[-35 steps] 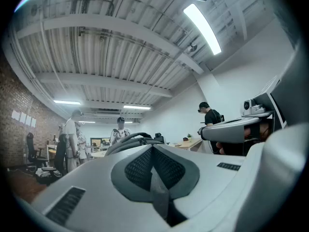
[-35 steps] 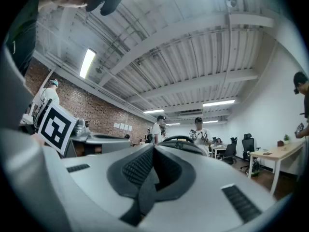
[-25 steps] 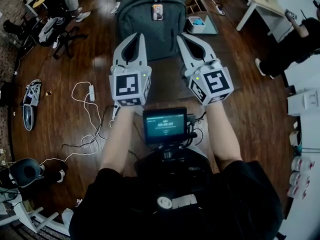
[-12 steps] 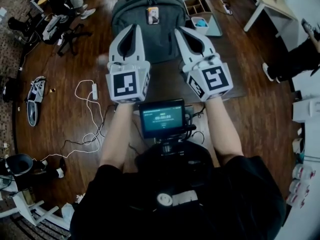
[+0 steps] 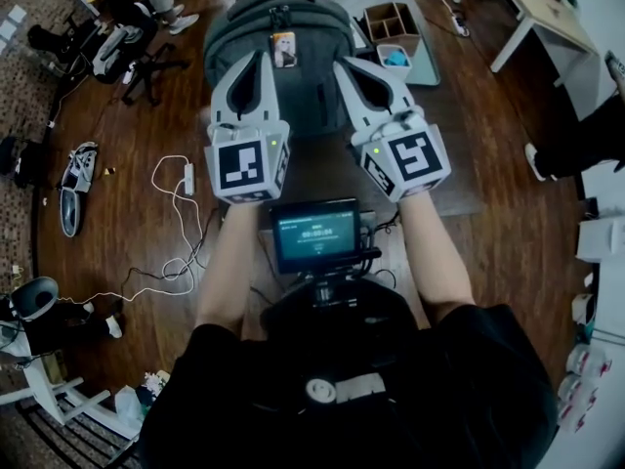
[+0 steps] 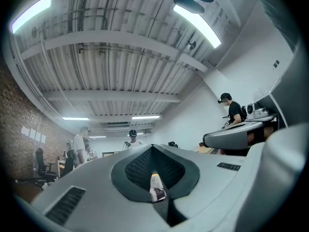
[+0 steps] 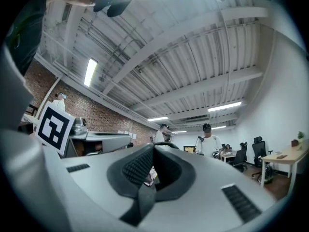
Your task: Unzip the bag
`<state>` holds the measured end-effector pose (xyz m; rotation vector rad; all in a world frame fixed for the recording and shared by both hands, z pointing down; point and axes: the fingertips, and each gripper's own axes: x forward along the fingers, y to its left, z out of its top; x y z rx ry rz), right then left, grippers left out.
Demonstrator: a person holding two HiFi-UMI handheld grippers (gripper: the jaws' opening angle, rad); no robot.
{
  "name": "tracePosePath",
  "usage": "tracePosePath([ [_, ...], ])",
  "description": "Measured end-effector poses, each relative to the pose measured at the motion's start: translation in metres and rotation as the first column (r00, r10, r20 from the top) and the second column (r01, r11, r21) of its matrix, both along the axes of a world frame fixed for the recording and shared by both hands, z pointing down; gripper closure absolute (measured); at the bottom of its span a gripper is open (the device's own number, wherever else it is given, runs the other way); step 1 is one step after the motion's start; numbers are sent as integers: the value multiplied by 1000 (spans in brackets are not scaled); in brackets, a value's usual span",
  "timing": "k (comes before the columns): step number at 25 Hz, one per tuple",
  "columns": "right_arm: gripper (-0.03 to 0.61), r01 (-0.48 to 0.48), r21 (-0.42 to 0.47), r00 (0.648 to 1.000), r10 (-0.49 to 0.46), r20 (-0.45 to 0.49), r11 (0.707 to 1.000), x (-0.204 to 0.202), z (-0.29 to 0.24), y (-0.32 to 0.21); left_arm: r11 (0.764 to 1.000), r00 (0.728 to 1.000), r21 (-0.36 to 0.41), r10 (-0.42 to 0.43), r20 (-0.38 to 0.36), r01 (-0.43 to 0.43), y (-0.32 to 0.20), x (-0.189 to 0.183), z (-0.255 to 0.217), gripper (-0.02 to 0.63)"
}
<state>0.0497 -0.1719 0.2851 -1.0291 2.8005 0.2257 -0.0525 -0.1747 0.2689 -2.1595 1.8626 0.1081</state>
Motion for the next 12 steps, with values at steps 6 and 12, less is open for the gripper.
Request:
tracePosePath([
  [6, 566, 36, -2, 999, -36, -1, 999, -10, -2, -16, 1000, 1000, -15, -26, 5, 26, -13, -5, 2, 618],
  [12, 566, 46, -4, 998, -46, -43, 999, -34, 4, -30, 999, 1000, -26, -25, -5, 25, -26, -23, 10, 618],
])
